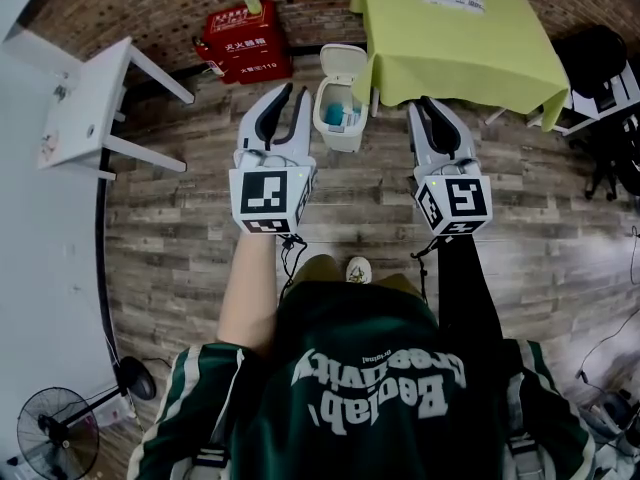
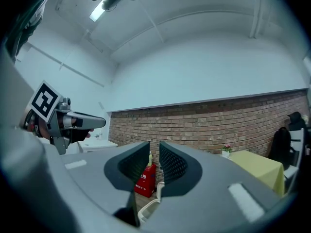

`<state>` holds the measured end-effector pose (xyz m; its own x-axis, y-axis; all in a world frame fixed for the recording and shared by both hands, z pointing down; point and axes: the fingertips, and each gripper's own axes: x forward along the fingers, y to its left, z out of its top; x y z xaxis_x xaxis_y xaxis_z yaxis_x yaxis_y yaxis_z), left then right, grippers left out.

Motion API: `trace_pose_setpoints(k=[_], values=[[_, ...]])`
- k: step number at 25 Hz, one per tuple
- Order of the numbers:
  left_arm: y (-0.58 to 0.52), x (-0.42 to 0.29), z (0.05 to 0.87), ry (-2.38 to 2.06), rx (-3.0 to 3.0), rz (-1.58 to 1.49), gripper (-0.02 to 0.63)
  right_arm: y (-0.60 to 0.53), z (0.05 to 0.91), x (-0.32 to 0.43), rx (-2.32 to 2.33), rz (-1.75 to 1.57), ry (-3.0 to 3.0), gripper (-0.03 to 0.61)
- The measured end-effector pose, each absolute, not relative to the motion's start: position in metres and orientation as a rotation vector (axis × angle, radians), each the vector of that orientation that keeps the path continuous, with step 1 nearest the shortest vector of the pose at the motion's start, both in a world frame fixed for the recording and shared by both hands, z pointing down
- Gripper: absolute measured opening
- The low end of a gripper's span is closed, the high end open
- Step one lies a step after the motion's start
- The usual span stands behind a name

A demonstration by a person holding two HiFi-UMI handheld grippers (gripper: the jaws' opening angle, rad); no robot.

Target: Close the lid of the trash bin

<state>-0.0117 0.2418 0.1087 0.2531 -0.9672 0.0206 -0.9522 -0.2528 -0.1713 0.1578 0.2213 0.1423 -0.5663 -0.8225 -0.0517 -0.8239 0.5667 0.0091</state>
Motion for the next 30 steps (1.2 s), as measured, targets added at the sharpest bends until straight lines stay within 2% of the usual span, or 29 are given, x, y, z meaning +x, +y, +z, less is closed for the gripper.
trace_pose_setpoints(k=[15,30], values=[[0.221,-0.018,0.118,1.818,-2.363,-0.247,0.078,0.201,0.157,0.145,-1.428,0.025,2.764,0.078],[0.115,-0.031,0.121,1.728,-2.433,-0.188,0.078,0.107,0.156,0.128,-1.522,0.058,2.73,0.081]])
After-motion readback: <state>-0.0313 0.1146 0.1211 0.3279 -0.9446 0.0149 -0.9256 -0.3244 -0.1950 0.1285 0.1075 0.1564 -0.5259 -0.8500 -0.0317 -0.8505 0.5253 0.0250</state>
